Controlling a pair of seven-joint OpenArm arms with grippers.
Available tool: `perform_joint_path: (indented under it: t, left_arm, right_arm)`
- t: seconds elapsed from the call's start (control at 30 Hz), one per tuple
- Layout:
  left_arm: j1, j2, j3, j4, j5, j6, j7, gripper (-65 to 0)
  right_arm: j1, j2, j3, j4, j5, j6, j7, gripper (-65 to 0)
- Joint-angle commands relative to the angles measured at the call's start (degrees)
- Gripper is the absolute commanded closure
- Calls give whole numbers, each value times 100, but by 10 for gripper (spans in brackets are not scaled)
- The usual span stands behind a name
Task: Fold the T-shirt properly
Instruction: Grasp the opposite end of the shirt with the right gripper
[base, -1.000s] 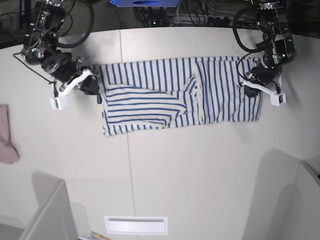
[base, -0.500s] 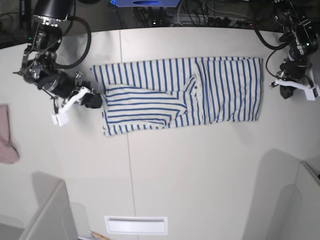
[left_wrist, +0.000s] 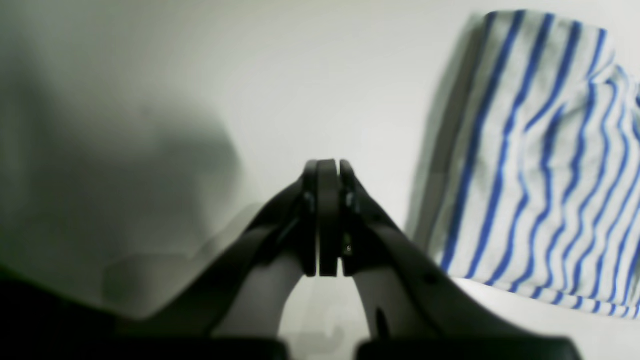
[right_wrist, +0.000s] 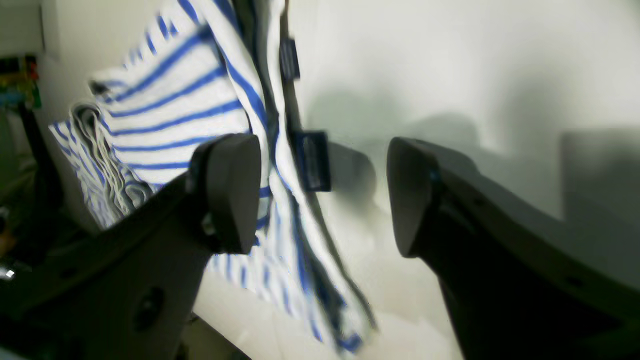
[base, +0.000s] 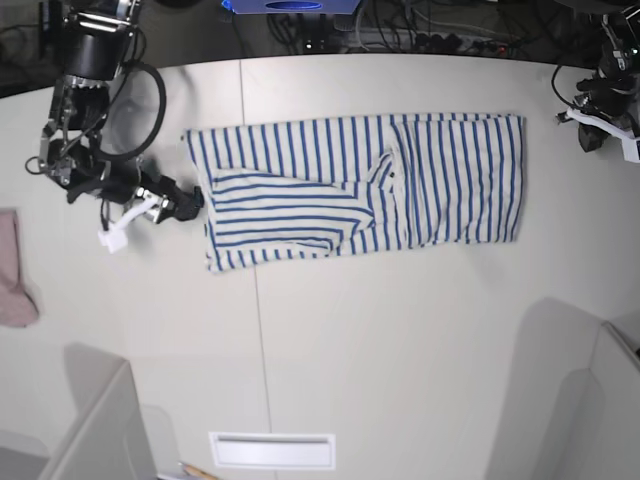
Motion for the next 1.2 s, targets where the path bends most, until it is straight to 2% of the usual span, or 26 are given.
perform_joint_path:
  t: [0.0, 0.27, 0.43, 0.57, 0.63, 0.7, 0.8, 0.83, 1.03, 1.17]
  left_arm:
    - [32, -94, -52, -1, -34, 45, -120, 0]
    - [-3, -94, -52, -63, -34, 45, -120, 0]
    - [-135, -94, -52, -80, -8, 45, -129, 0]
    - [-443, -50, 9, -194, 766, 37, -129, 0]
    - [-610, 82, 18, -159, 1206, 37, -103, 0]
    - [-680, 179, 18, -124, 1478, 37, -111, 0]
    - [-829, 153, 299, -238, 1759, 37, -120, 0]
    - [-847, 153, 440, -309, 1900, 37, -120, 0]
    - [-1102, 196, 1073, -555, 2682, 37, -129, 0]
    - [-1278, 205, 1794, -599, 2893, 54, -129, 0]
  right_arm:
    - [91, 54, -41, 12, 45, 49, 22, -365]
    - [-5, 28, -991, -50, 62, 49, 30, -365]
    - [-14, -7, -1307, -67, 62, 49, 39, -363]
    - [12, -139, -1272, -76, 36, 49, 39, -362]
    - [30, -148, -1272, -76, 36, 49, 39, -356]
    - [30, -157, -1272, -76, 36, 49, 57, -287]
    - [30, -157, -1272, -76, 36, 41, 321, -54]
    - [30, -148, -1272, -76, 36, 41, 391, 0]
    - [56, -60, -1281, -32, 36, 23, 488, 0]
    - [118, -25, -1316, -23, 27, 14, 496, 0]
